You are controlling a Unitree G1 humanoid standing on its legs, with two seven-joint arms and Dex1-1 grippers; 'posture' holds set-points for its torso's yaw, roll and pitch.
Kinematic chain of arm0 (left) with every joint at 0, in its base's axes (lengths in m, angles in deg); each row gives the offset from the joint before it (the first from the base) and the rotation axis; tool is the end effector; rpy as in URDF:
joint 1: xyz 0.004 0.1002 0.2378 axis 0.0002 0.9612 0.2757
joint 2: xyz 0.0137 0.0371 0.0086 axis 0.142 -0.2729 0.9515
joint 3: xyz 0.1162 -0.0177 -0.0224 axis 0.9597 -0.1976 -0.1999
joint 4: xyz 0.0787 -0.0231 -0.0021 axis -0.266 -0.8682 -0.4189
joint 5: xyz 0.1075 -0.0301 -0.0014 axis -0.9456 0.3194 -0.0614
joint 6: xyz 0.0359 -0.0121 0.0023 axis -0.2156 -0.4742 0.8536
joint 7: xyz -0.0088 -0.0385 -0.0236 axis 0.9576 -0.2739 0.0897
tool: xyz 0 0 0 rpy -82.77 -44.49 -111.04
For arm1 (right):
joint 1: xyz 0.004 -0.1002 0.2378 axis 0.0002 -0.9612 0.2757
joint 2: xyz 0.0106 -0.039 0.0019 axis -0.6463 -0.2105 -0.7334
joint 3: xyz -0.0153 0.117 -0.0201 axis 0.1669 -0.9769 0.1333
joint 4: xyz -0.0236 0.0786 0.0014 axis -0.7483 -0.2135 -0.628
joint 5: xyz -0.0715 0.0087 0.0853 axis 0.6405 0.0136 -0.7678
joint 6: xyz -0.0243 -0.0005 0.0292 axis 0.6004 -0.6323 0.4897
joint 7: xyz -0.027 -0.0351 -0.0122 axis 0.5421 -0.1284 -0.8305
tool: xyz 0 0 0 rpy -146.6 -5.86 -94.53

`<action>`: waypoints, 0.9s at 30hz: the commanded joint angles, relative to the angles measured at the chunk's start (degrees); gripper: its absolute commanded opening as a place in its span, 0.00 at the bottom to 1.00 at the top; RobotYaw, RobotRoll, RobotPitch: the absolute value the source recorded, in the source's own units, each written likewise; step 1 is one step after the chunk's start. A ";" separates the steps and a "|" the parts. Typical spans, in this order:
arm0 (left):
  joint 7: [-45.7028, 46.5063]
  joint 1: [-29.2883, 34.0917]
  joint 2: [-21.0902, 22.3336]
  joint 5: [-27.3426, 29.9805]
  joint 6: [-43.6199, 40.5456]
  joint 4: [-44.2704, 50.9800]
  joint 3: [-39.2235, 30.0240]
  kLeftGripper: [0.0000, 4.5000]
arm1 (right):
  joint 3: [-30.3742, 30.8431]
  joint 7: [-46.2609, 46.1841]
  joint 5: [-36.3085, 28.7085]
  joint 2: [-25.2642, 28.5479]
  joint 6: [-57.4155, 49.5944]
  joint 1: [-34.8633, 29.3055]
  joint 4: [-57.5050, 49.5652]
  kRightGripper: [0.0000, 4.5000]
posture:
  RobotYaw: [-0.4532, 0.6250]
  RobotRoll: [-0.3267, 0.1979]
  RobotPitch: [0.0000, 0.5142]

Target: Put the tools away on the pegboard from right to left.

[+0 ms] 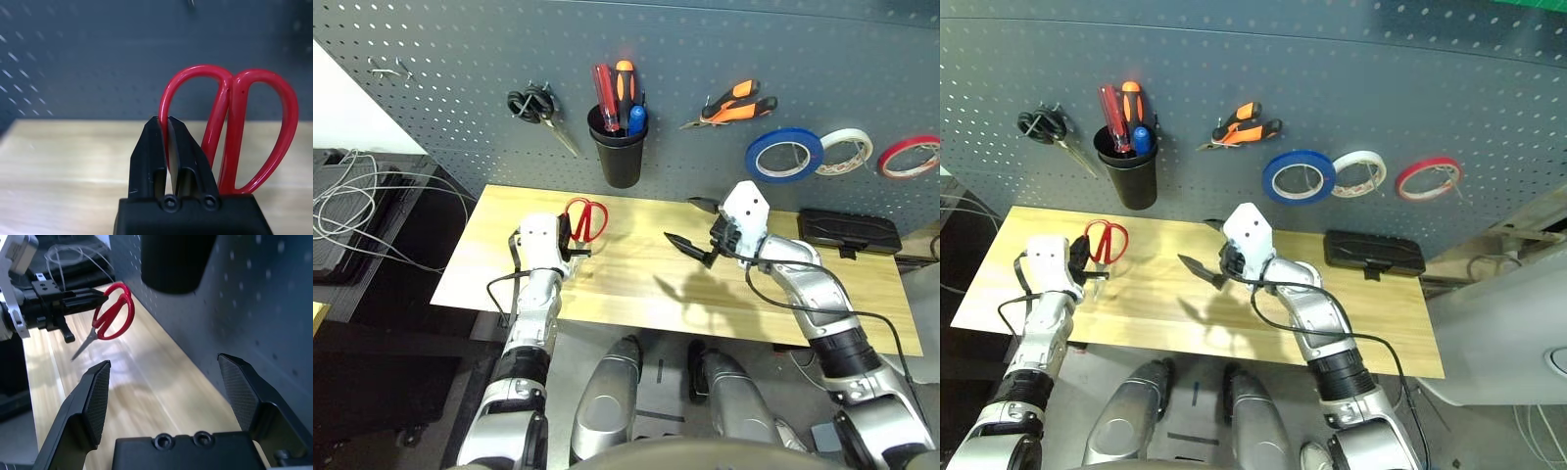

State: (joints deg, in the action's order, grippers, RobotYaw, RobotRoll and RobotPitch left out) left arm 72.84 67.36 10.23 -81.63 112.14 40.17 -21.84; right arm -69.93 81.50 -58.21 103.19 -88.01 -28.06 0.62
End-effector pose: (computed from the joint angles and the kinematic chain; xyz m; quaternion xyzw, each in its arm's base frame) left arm 0.2537 0.2278 0.0058 0.0735 -0.0643 0.0545 0.9937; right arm 0.2812 -0.1433 0.1056 -0.1380 -0.0424 0.4723 0.8695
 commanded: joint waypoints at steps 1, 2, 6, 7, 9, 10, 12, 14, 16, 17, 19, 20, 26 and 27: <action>0.75 1.69 0.67 -0.12 6.23 1.85 -1.09 0.01 | 0.33 0.48 -1.09 -0.74 1.25 0.63 -1.30 1.00 | 0.56 0.62 0.46; 0.99 1.97 0.92 -0.21 8.01 2.70 -1.28 0.01 | 0.17 0.38 -1.37 -1.05 1.64 1.02 -1.52 1.00 | 0.56 0.62 0.46; 3.75 2.44 2.32 -1.83 11.93 5.63 -2.82 0.01 | -0.41 0.05 -2.86 -2.40 2.19 2.27 -2.54 1.00 | 0.56 0.62 0.46; 4.62 2.33 2.76 -2.37 12.28 6.09 -3.18 0.01 | -0.41 0.08 -3.18 -2.61 2.29 2.45 -2.68 1.00 | 0.56 0.62 0.46; 5.60 1.99 3.29 -2.52 12.73 6.85 -3.82 0.01 | -0.34 0.24 -3.75 -3.02 2.64 2.70 -2.89 1.00 | 0.56 0.62 0.46; 5.80 1.62 3.56 -2.29 12.75 7.68 -4.10 0.01 | -0.20 0.47 -4.03 -3.18 2.70 2.80 -2.97 1.00 | 0.56 0.62 0.46; 5.89 0.81 4.26 -2.19 12.85 9.91 -4.42 0.01 | 0.38 1.16 -4.47 -3.40 3.06 2.98 -3.09 1.00 | 0.56 0.62 0.46; 6.11 0.28 4.84 -2.66 12.66 11.68 -4.53 0.01 | 0.85 1.64 -4.75 -3.52 3.28 3.09 -3.19 1.00 | 0.56 0.62 0.46; 6.80 -0.31 5.08 -2.72 11.83 13.21 -4.94 0.01 | 0.88 1.91 -5.19 -3.83 3.29 3.30 -3.28 1.00 | 0.57 0.62 0.46; 7.05 -0.85 5.28 -2.66 11.51 13.99 -5.18 0.01 | 0.86 1.97 -5.52 -4.17 3.15 3.54 -3.36 1.00 | 0.57 0.62 0.46; 7.28 -1.62 5.57 -2.81 11.05 15.12 -5.31 0.01 | 0.85 2.06 -5.91 -4.70 2.90 3.94 -3.49 1.00 | 0.57 0.62 0.46; 7.29 -1.92 5.65 -2.92 10.96 15.54 -5.23 0.01 | 0.89 2.06 -5.86 -4.89 3.02 4.15 -3.40 1.00 | 0.57 0.62 0.46; 7.17 -2.26 5.66 -4.16 11.15 16.86 -4.29 0.01 | 0.82 1.97 -5.36 -5.56 5.03 5.00 -2.63 1.00 | 0.57 0.62 0.45; 7.00 -2.11 5.60 -4.36 11.19 17.02 -4.05 0.01 | 0.83 1.98 -5.32 -5.53 5.18 5.03 -2.60 1.00 | 0.57 0.62 0.45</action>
State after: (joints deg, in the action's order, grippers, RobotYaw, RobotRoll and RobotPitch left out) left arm 80.03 64.44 15.65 -85.46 123.44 55.61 -26.38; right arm -69.67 83.11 -63.22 97.79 -83.51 -23.02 -1.60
